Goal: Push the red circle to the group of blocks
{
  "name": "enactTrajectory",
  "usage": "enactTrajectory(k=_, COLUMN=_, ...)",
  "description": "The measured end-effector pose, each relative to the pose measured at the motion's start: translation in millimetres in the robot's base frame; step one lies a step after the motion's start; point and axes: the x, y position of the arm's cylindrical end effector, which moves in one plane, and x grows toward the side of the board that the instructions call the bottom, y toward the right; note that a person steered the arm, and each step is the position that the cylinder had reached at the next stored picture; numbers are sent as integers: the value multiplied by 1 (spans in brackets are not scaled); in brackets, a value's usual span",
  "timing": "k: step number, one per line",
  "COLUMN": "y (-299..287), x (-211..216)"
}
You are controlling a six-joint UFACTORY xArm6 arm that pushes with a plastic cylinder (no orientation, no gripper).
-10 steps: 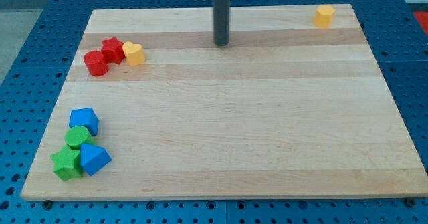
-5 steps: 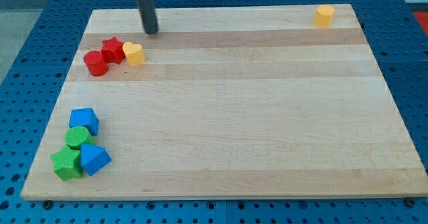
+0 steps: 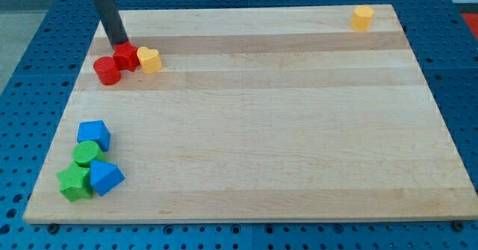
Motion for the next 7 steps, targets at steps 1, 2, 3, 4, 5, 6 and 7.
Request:
enactTrajectory(k=1, y=-7, x=15)
enactTrajectory(k=2, y=-10, x=40)
enactTrajectory(k=3, y=-10, x=77)
enactTrajectory(k=4, y=-10, x=111)
enactTrajectory(k=5, y=-10, x=145)
enactTrajectory(k=6, y=-10, x=175)
enactTrajectory(k=7, y=-10, x=181)
